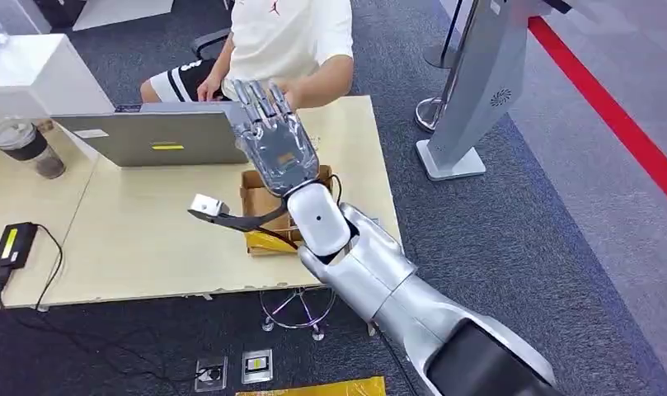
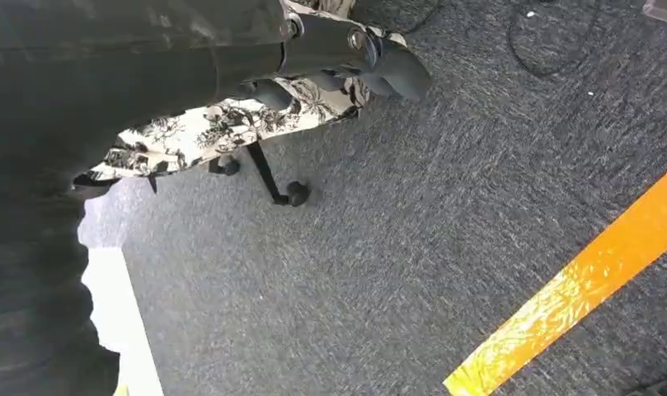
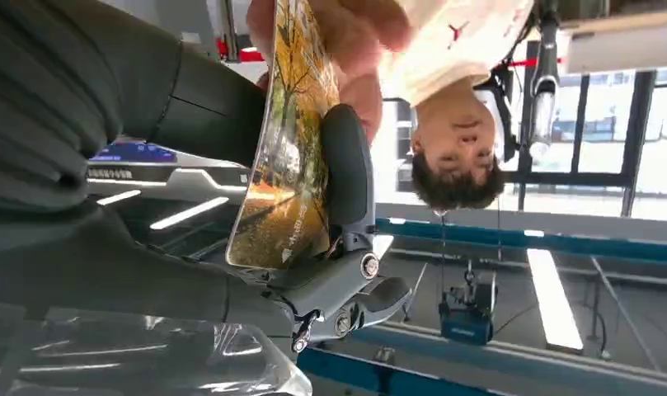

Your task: Pass the card to the sensor for recognition and then transmit it.

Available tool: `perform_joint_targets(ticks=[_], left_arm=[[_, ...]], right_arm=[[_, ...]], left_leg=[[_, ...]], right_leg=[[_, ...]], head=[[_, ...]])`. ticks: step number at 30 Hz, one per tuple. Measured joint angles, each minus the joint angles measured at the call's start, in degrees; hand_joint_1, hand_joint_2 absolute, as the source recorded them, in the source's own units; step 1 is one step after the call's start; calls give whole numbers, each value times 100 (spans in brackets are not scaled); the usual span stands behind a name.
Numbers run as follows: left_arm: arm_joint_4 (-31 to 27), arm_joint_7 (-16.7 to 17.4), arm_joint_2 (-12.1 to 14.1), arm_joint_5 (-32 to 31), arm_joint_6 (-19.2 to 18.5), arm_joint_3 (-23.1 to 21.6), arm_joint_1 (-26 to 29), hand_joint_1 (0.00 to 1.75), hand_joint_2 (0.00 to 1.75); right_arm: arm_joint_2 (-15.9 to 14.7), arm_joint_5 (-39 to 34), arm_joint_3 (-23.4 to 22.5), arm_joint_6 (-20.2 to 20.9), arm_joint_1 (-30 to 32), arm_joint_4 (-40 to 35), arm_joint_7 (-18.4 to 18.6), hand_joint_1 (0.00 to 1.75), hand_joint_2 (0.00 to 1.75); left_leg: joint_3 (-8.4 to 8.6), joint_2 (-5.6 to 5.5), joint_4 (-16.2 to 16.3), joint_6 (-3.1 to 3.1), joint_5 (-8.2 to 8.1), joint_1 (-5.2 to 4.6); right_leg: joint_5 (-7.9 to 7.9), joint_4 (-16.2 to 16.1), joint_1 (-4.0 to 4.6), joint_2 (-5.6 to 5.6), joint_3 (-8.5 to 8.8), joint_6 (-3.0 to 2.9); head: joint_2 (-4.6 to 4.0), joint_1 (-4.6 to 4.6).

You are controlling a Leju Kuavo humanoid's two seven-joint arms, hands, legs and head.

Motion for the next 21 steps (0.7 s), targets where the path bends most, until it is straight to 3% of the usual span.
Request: perform_joint_targets(ticks=[13,14,21], left_arm=[[0,-9,-35,65,57,0,80,0,175],[0,-9,-42,79,57,0,88,0,175],[0,2,-68,125,55,2,128,0,175]], right_arm=[[-85,107,70,24,0,448,255,175,175],[-96,129,68,20,-1,470,300,2,175],[-146,192,26,-186,-1,592,452,0,175]], left_leg=[[1,6,0,-2,-1,1],[1,6,0,-2,-1,1],[1,9,0,-2,-2,0]], right_leg=[[1,1,0,14,-5,0],[1,1,0,15,-5,0],[1,0,0,16,-7,0]], head=[[0,0],[0,0],[0,-2]])
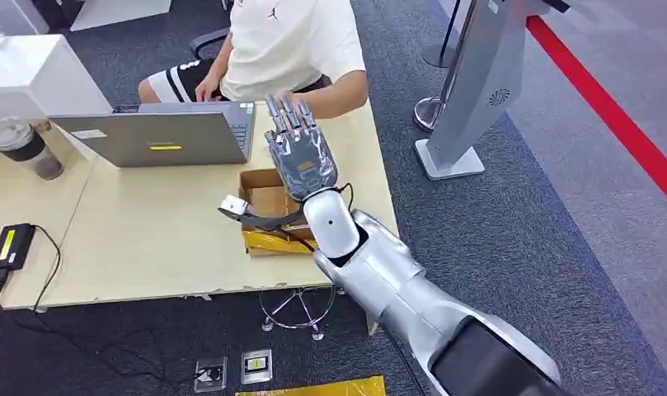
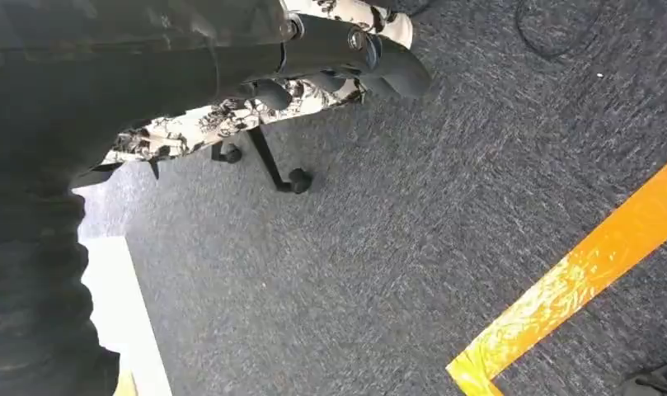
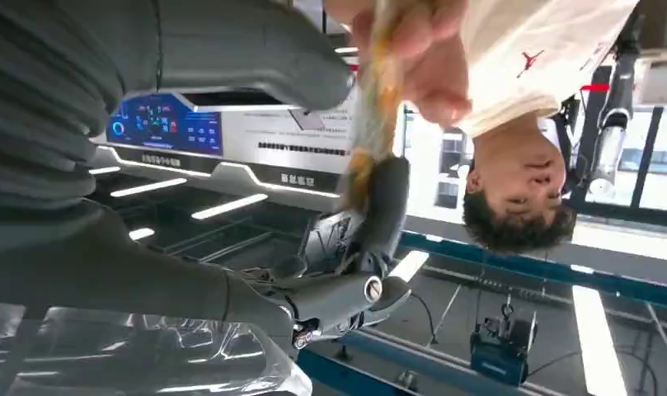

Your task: Pass the card to the sensor for recognition and then transmit it.

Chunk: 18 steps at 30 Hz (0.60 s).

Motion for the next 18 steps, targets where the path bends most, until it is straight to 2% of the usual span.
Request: perform_joint_targets(ticks=[3,6,8,10,12,15,18], left_arm=[[0,9,-13,30,-2,7,6,0,175],[0,33,-30,59,-9,48,16,0,175],[0,52,-33,74,-13,65,20,0,175],[0,63,-35,72,-33,90,24,0,175],[0,68,-35,74,-50,101,25,0,175],[0,109,-31,94,-89,170,47,0,175],[0,168,-22,101,-116,210,51,0,175]], right_arm=[[0,-13,-59,-313,3,13,-129,0,175],[4,-193,-125,-735,38,0,-392,0,175],[4,-369,-210,-830,98,-90,-613,0,175],[-2,-645,-256,-623,228,-373,-1035,0,175],[-20,-750,-260,-314,359,-674,-1279,0,175],[-79,-1003,-256,317,583,-1239,-1621,0,175],[-135,-1053,-208,797,823,-1807,-1805,0,175]], left_leg=[[1,1,0,0,0,0],[1,1,0,0,0,1],[1,1,0,0,0,1],[1,3,0,0,0,1],[1,5,0,0,0,1],[1,5,0,0,0,1],[1,11,0,-1,-1,0]], right_leg=[[0,0,0,0,0,0],[0,1,0,0,0,0],[0,1,0,0,1,0],[0,1,0,2,-1,0],[0,1,0,2,-1,0],[0,0,0,2,-1,0],[0,0,0,3,-3,0]], head=[[0,2],[0,0],[0,2],[0,2],[0,0],[0,2],[0,0]])
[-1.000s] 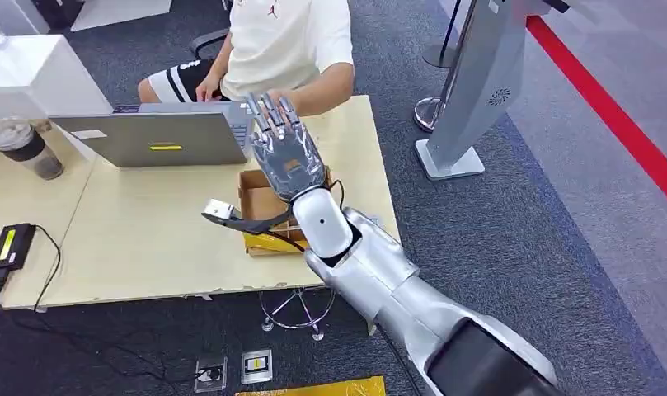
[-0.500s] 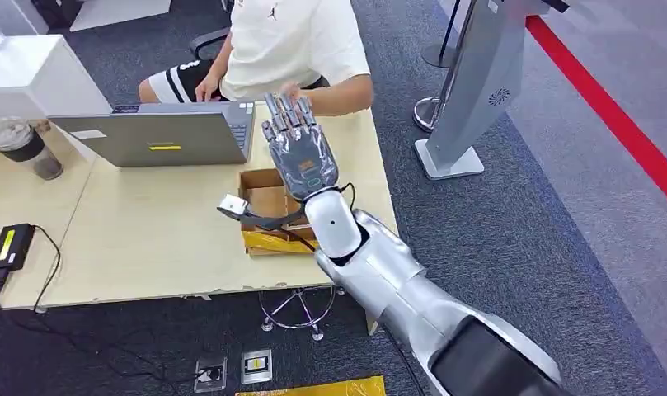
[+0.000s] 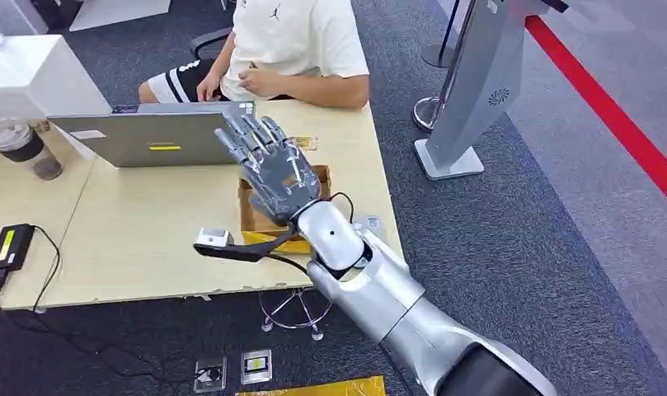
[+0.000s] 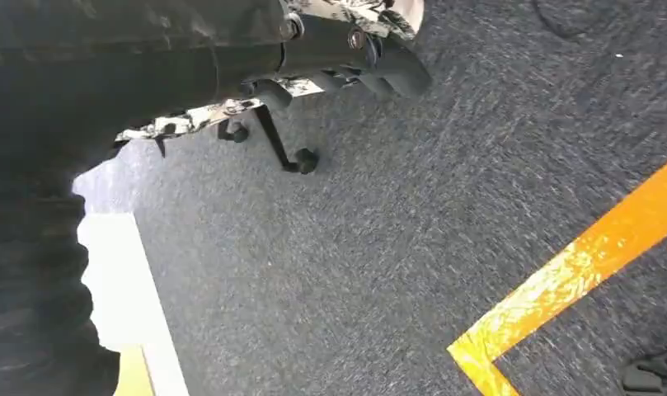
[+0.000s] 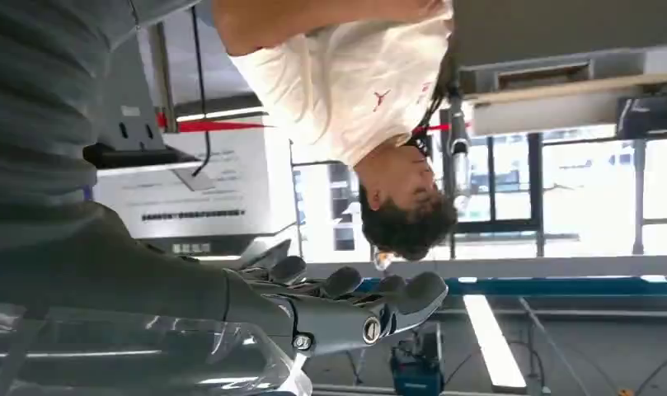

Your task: Pass the card to the sensor for recognition and then transmit it.

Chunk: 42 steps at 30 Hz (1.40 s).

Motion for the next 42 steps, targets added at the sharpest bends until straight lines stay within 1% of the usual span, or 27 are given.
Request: perform_joint_targets(ticks=[2,6,9,14,21,30,37,41,42], left_arm=[[0,20,11,15,0,35,2,0,175],[0,44,28,35,0,125,6,0,175],[0,64,42,35,-4,162,5,0,175],[0,107,48,31,-17,223,5,0,175],[0,118,92,-89,-22,271,4,0,175],[0,83,107,-133,-13,302,5,0,175],[0,81,107,-64,-7,357,6,0,175],[0,138,107,-24,-9,407,7,0,175],[0,140,107,-22,-11,411,7,0,175]], right_arm=[[-37,-35,52,276,128,-293,-75,0,175],[-124,-110,284,667,361,-670,-184,0,175],[-177,-221,448,770,484,-718,-265,0,175],[-245,-317,717,748,573,-663,-254,0,175],[-243,-437,911,548,536,21,-186,0,175],[-245,-562,920,326,447,557,140,0,175],[-241,-675,907,208,434,777,207,0,175],[-223,-724,890,184,434,856,207,0,175],[-221,-728,881,189,434,875,207,3,175]], left_leg=[[0,-1,0,0,0,0],[0,0,0,0,0,0],[-1,-2,0,0,0,0],[-1,-1,0,0,0,0],[-1,-2,0,0,0,0],[-1,-2,0,0,0,0],[-1,-2,0,0,0,0],[-1,-2,0,0,0,0],[-1,-2,0,0,0,0]], right_leg=[[0,-1,0,1,1,0],[0,0,0,1,1,0],[0,0,0,0,2,0],[0,0,0,0,2,0],[0,0,0,-1,3,0],[0,0,0,0,2,0],[0,0,0,0,2,0],[0,0,0,0,2,0],[0,0,0,-1,2,0]], head=[[0,2],[0,2],[0,0],[0,0],[0,0],[0,0],[0,2],[0,0],[0,0]])
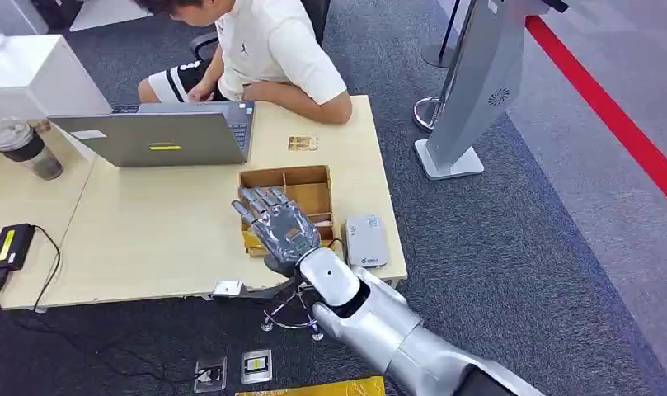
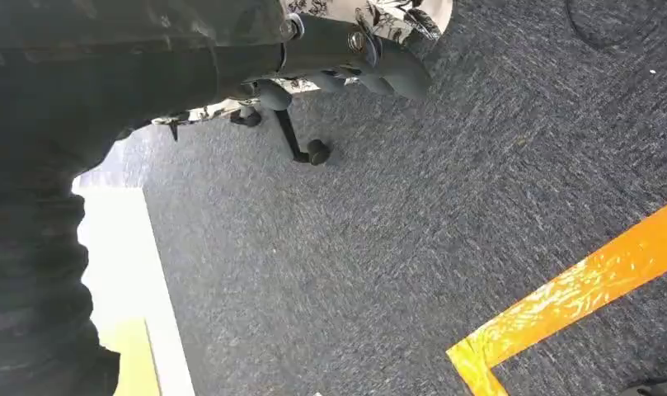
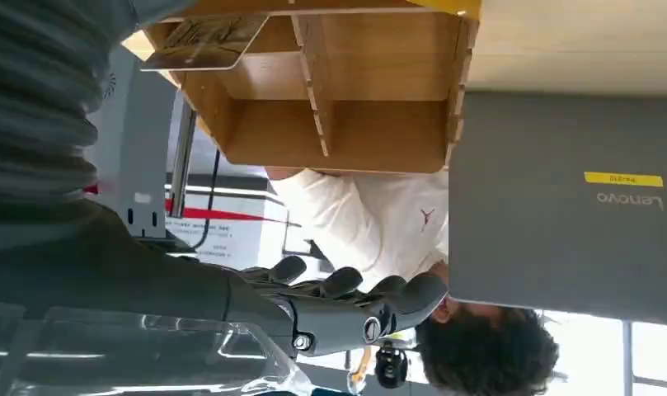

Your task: Pass the card to the sensor for recognition and then transmit it.

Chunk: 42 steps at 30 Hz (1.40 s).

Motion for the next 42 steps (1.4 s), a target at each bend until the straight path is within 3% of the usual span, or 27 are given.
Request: perform_joint_targets(ticks=[42], left_arm=[[0,413,-31,216,-4,306,41,0,175]], right_arm=[[369,-586,-15,243,-6,628,186,30,175]], left_leg=[[0,1,0,0,0,0]], right_leg=[[0,0,0,1,0,0]], head=[[0,2]])
